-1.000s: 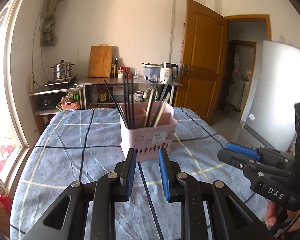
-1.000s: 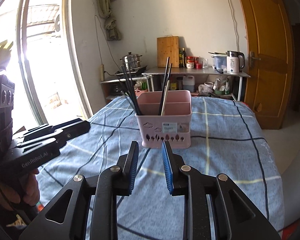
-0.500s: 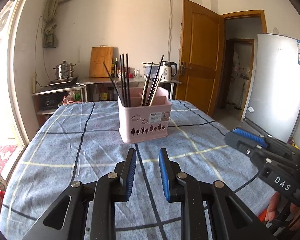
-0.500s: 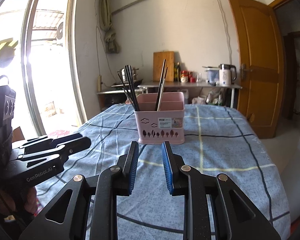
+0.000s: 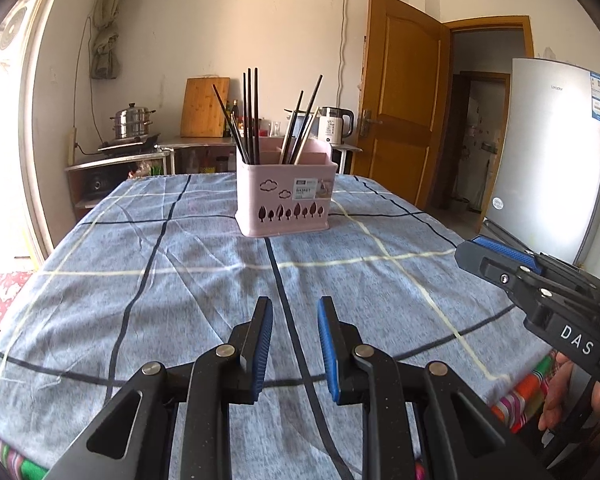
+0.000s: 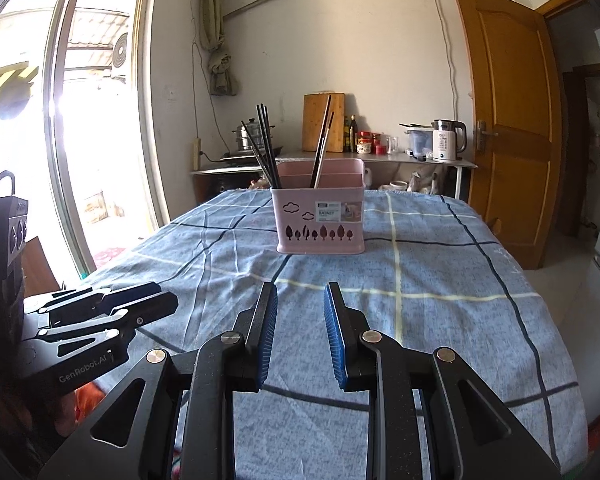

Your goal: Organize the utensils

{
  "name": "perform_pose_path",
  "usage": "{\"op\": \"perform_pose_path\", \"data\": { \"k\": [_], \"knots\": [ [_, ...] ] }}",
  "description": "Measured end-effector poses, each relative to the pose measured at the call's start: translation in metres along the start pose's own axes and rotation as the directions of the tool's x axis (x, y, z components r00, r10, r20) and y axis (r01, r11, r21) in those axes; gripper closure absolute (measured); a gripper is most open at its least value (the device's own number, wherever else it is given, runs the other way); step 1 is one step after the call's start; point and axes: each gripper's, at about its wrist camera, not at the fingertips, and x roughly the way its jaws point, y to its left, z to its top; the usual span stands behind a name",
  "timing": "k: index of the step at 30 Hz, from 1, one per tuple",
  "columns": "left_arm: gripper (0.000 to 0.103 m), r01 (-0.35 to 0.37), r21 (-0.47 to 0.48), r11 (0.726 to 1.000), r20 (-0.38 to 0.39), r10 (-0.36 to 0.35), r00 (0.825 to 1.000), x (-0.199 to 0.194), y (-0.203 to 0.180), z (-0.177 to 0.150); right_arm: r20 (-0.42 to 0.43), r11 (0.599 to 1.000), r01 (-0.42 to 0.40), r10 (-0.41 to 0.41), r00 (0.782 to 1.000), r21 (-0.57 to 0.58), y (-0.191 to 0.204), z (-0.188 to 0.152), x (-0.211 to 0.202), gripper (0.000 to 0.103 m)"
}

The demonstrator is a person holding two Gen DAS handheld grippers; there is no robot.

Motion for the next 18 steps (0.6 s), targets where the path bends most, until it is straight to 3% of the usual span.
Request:
{"op": "perform_pose_path", "data": {
  "k": [18],
  "knots": [
    [0.080,-0.017,-0.030,0.999,0.002,0.017,1.000,-0.0075,0.0049,-0.0007,-0.016,1.000,0.005,-0.005,1.000,-0.001,0.0033,-0.0030,-0.0031,0.077]
  ]
}}
